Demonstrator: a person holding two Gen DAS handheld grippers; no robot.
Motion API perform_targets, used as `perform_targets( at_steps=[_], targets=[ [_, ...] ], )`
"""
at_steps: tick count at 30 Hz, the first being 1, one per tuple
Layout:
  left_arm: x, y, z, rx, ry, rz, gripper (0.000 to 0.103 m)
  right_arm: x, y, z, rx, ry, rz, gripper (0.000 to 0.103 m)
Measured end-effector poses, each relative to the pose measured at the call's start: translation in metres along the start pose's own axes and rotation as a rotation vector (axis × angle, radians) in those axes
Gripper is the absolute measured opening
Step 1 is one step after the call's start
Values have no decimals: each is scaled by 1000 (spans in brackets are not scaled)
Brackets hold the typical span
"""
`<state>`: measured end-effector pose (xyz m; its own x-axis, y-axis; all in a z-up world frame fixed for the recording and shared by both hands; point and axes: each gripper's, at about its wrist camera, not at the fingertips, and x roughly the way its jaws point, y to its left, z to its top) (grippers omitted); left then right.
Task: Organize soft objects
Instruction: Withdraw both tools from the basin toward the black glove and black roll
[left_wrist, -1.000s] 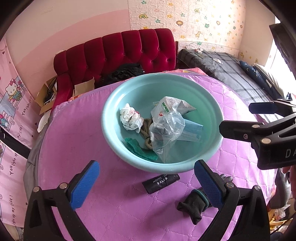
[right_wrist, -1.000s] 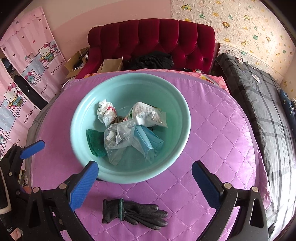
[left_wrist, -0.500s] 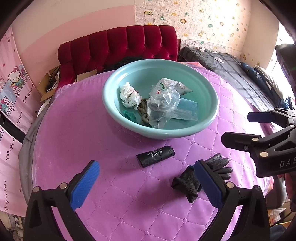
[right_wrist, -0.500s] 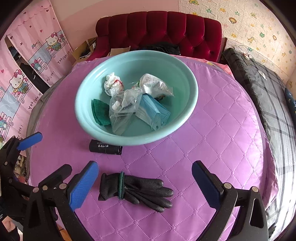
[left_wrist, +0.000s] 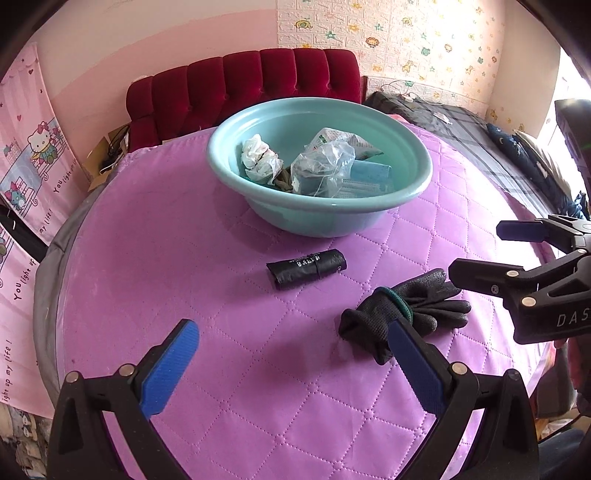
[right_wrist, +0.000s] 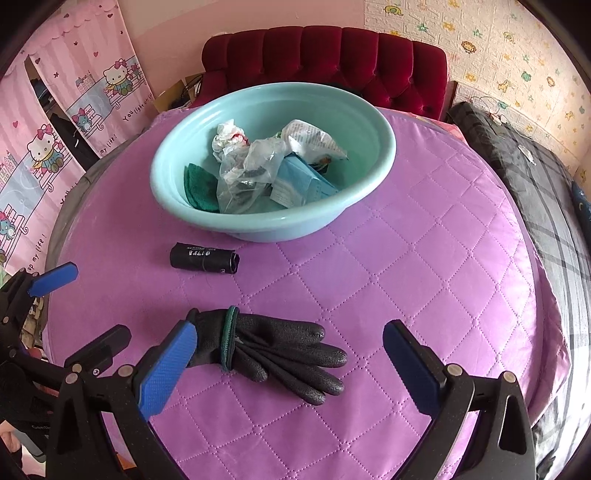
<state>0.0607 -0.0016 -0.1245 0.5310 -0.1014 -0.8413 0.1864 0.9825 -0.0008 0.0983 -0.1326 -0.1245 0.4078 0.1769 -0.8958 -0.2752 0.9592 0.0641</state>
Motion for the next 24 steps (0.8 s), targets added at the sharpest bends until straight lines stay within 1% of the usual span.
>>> perform_targets(
  at_steps=[4,12,15,19,24],
  targets=[
    [2,-1,-13,-19,5,10,103,4,3,-12,-29,-13,6,103],
    [12,-2,-32,-44,49,16,103,16,1,-20,-41,14,13,103],
    [12,-2,-34,-51,50,19,103,21,1,-20,-54,30,11,103],
    [14,3,-35,-63,55,31,103,33,4,-20,-84,61,29,103],
    [19,6,-36,-77,68,36,103,49,14,-18,-165,109,60,103]
  ],
)
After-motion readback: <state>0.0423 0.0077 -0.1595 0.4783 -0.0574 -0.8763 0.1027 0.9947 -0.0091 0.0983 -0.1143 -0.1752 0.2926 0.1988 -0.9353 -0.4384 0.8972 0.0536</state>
